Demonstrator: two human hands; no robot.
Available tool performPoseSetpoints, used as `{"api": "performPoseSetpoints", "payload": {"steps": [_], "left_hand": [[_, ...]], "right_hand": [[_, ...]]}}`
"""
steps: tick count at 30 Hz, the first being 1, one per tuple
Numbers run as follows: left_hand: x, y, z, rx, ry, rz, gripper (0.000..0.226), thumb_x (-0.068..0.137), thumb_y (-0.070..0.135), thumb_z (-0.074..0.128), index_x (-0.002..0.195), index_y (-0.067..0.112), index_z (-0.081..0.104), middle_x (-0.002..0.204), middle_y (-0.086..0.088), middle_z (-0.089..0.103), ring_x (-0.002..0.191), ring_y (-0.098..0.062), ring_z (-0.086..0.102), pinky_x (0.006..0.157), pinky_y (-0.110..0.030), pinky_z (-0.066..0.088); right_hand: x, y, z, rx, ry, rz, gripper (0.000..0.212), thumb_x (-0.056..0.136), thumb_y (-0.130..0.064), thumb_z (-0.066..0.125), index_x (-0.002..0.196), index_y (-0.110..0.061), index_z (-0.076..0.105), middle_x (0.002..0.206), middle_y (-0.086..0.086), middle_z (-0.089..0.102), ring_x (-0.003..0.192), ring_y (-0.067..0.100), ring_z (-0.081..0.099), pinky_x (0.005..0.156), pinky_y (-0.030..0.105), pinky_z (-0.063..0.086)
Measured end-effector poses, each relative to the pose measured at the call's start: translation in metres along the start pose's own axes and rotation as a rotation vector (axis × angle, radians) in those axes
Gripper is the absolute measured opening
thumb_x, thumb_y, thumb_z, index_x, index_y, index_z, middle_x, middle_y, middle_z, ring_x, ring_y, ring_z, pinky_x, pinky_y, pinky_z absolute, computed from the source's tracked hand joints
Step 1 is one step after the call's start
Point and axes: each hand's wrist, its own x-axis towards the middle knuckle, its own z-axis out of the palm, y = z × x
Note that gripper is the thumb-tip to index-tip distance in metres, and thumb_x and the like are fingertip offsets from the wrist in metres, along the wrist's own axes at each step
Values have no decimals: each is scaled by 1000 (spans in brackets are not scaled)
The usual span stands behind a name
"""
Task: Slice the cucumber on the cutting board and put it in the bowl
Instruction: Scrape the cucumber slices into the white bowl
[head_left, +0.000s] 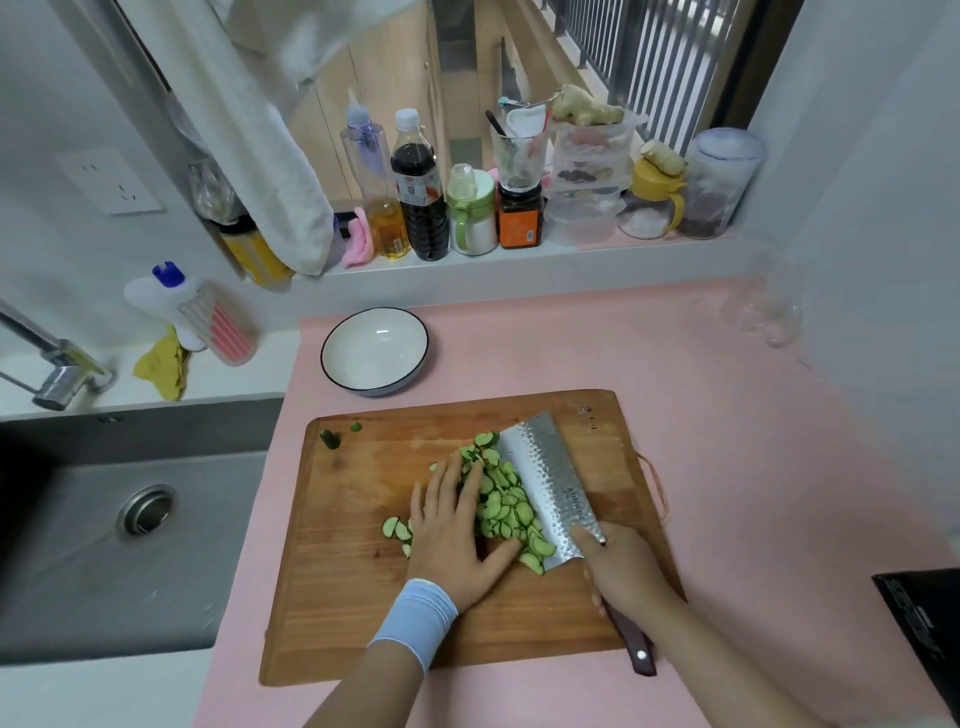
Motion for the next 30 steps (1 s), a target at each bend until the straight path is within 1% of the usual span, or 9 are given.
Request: {"api": "performPoseSetpoints", "payload": {"steps": [3, 6, 10, 12, 14, 18, 20, 24, 30], "left_hand": [[-1, 6, 3, 47, -60, 142, 111, 67, 88, 50, 155, 30, 16, 163, -2, 8, 150, -24, 4, 120, -51, 8], [0, 2, 9, 115, -99, 150, 102, 75, 88, 38, 155, 29, 15, 163, -2, 5, 150, -24, 5, 118, -53, 13], [9, -12, -4, -46, 3, 212, 82, 85, 73, 41, 152, 28, 27, 161, 1, 17, 148, -20, 15, 118, -47, 10], [34, -23, -15, -102, 106, 129, 67, 90, 58, 44, 147, 22, 38, 155, -2, 31, 142, -22, 28, 116, -43, 19], [72, -39, -23, -70, 143, -41, 60, 93, 42, 48, 145, 14, 40, 153, -6, 34, 139, -26, 31, 116, -43, 25], [143, -75, -36, 111, -55, -217, 68, 97, 38, 45, 153, 9, 21, 161, -11, 16, 147, -30, 14, 121, -41, 9], [167, -93, -39, 199, -158, -270, 69, 97, 42, 41, 154, 11, 17, 160, -11, 19, 146, -29, 17, 120, -43, 8], [182, -104, -38, 207, -208, -278, 55, 97, 41, 41, 144, 13, 37, 139, -13, 51, 126, -34, 45, 111, -42, 26], [164, -104, -36, 131, -59, -279, 44, 97, 39, 42, 130, 15, 57, 122, -10, 62, 112, -33, 54, 96, -40, 40]], "right_hand": [[0, -3, 14, 8, -12, -13, 28, 100, -29, 57, 81, -9, 63, 52, 8, 58, 37, 27, 55, 40, 27, 40], [1, -4, 22, 28, -24, -13, 25, 100, -27, 58, 84, -8, 64, 51, 7, 57, 38, 27, 54, 41, 27, 40], [3, -4, 22, 62, -53, 2, 22, 101, -25, 58, 86, -10, 64, 53, 7, 55, 38, 26, 53, 40, 27, 40], [6, -7, 21, 59, -72, -1, 22, 101, -25, 57, 84, -11, 62, 53, 7, 54, 37, 26, 52, 39, 27, 40], [9, -10, 21, 54, -98, -5, 23, 101, -25, 57, 82, -12, 61, 52, 7, 53, 36, 25, 51, 39, 27, 40], [15, -18, 20, 50, -155, 13, 28, 103, -24, 54, 81, -6, 57, 55, 10, 51, 34, 24, 48, 38, 27, 39], [17, -22, 19, 63, -186, 24, 31, 104, -25, 53, 80, -6, 55, 57, 11, 50, 34, 23, 46, 37, 27, 39], [22, -28, 20, 68, -227, 33, 30, 104, -25, 54, 80, -8, 56, 59, 12, 51, 34, 22, 44, 38, 26, 39], [29, -32, 19, 55, -264, 32, 25, 104, -25, 53, 89, -5, 59, 59, 11, 52, 35, 22, 43, 39, 27, 40]]}}
